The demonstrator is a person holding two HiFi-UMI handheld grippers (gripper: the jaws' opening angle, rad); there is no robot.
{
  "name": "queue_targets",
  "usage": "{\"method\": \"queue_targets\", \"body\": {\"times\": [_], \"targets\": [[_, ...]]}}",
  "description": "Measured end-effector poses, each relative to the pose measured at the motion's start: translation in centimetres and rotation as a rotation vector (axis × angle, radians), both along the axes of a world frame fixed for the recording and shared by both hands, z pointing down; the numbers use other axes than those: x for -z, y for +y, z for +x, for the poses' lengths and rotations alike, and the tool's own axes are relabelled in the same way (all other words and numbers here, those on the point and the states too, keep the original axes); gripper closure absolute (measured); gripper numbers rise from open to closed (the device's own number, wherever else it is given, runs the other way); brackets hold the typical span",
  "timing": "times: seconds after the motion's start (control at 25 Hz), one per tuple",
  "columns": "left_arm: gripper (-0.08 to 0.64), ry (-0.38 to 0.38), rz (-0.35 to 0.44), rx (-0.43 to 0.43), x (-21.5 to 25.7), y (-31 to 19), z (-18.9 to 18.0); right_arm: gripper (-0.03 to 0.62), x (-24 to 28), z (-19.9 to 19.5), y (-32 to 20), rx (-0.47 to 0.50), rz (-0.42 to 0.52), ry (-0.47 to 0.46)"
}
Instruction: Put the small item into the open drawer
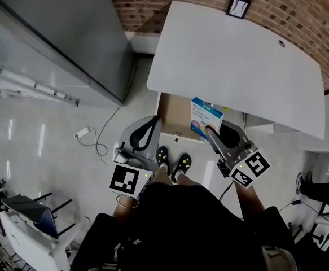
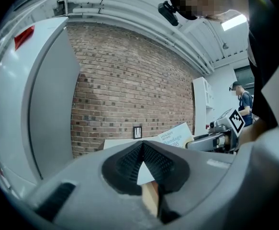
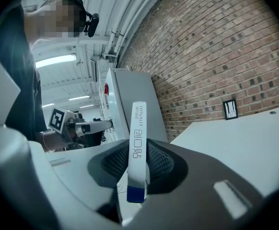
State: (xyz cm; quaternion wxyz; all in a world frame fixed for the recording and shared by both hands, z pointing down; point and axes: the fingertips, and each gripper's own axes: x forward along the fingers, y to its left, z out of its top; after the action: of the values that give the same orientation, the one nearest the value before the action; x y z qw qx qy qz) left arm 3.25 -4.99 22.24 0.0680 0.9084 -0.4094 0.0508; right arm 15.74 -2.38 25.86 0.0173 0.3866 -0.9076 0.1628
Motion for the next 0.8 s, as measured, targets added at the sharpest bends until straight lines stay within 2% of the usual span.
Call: {"method": "queue_targets", "body": {"times": [0.44,0.8], "targets": [[0.565,-0.003,-0.058,-0.009,-2.9,-1.8,-0.2,0.497,-2.5,-0.9,-1.5,0.036,-0.047,0.032],[0.565,-0.005,-0.074,-0.020,-4.5,-3.4,0.4,0.497,-4.0,-0.9,-2.8,0.060,-0.072,0.054]]}}
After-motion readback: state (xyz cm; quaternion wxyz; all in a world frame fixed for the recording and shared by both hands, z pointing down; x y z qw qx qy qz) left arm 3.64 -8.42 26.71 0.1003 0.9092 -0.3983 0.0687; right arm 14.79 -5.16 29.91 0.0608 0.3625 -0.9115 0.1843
